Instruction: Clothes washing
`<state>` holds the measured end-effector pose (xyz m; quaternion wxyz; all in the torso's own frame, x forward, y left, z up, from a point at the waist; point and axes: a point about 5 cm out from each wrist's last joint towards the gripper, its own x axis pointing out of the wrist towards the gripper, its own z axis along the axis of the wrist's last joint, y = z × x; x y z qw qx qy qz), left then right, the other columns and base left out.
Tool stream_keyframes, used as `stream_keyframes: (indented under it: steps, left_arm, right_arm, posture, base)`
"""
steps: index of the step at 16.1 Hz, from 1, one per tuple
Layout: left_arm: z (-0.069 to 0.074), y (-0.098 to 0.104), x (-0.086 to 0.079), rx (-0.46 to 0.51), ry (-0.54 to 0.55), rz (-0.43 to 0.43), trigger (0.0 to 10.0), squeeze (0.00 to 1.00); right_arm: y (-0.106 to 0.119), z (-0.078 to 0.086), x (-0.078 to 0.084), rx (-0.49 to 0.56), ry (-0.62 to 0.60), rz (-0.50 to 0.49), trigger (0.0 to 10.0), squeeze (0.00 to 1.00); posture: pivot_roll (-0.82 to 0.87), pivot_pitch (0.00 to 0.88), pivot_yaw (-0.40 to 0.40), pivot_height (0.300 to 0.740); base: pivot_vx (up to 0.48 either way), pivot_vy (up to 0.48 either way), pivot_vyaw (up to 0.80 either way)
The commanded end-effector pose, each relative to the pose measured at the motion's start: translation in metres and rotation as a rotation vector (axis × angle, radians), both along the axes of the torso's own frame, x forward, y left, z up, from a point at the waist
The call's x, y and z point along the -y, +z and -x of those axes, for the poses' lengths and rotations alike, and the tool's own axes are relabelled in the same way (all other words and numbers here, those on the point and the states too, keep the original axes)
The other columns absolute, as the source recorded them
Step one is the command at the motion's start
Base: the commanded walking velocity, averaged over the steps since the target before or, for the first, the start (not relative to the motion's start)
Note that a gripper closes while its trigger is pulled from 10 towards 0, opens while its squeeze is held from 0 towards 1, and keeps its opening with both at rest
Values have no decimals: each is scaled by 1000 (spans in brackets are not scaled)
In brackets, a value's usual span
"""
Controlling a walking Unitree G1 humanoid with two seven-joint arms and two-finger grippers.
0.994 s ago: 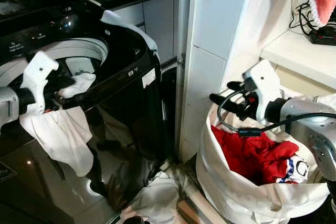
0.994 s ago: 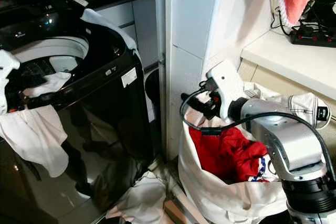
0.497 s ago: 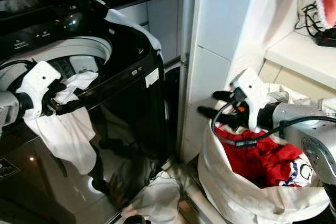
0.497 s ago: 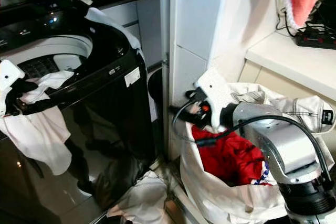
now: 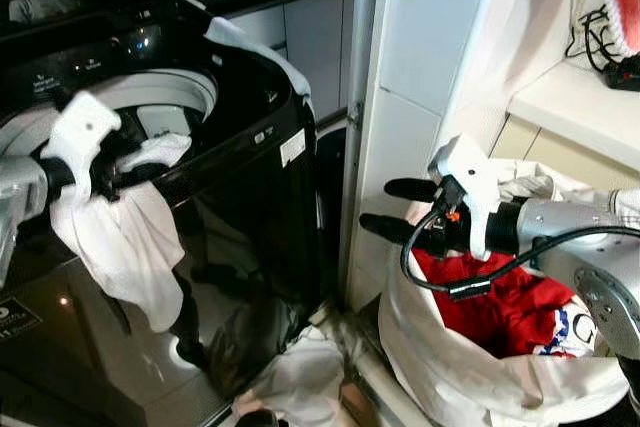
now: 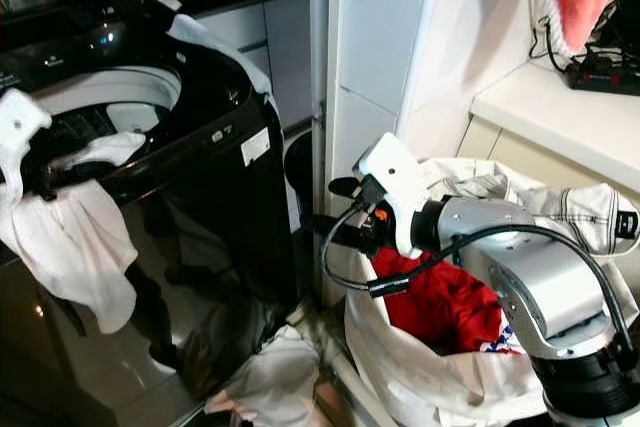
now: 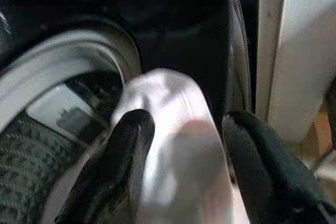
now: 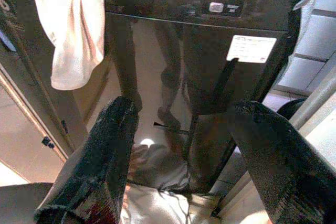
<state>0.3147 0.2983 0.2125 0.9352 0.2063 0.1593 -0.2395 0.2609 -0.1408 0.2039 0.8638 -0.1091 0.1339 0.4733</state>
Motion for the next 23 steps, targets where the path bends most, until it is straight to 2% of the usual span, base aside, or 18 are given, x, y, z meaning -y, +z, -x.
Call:
stream_keyframes:
  steps: [1, 8, 10, 11, 14, 16, 17, 18, 21, 23]
  left_arm:
    - [-3, 8, -1, 39, 16, 19, 0, 0]
    - [-14, 5, 1, 53, 44, 16, 0, 0]
    - [-14, -6, 6, -22, 15, 36, 0, 0]
    - [-13, -10, 7, -45, 7, 21, 0, 0]
    - [-20, -18, -2, -39, 86, -126, 0, 0]
    - [-28, -12, -6, 1, 153, -168, 0, 0]
    - [-34, -5, -8, 47, 193, -229, 0, 0]
    - [-36, -3, -9, 68, 207, -250, 0, 0]
    - [-53, 6, 5, 222, 226, -337, 0, 0]
    - [-58, 13, 11, 285, 207, -367, 0, 0]
  right_arm:
    - [5, 1, 2, 29, -7, -4, 10000, 0]
    - [3, 3, 3, 26, -20, -4, 10000, 0]
    - [3, 3, 2, 25, -15, -7, 10000, 0]
    - [3, 3, 2, 25, -15, -6, 10000, 0]
    - [3, 3, 2, 28, -12, 0, 10000, 0]
    - [4, 2, 2, 34, -15, 2, 10000, 0]
    - [5, 1, 2, 40, -21, 3, 10000, 0]
    - [5, 0, 2, 41, -24, 4, 10000, 0]
    - [6, -5, 2, 61, -47, 2, 10000, 0]
    - [8, -8, 2, 77, -74, -5, 10000, 0]
  posture:
    - [70, 0, 76, 740]
    - [55, 0, 95, 740]
    - [55, 0, 95, 740]
    - [55, 0, 95, 740]
    - [55, 0, 93, 740]
    - [55, 0, 93, 740]
    - [55, 0, 93, 740]
    - [55, 0, 93, 740]
    - [55, 0, 93, 740]
    - [51, 0, 98, 740]
  base:
    - [0, 0, 0]
    - [0, 0, 0]
    - [0, 0, 0]
    - [0, 0, 0]
    - [0, 0, 0]
    - [0, 0, 0]
    - [0, 0, 0]
    - [0, 0, 0]
    - [0, 0, 0]
    - [0, 0, 0]
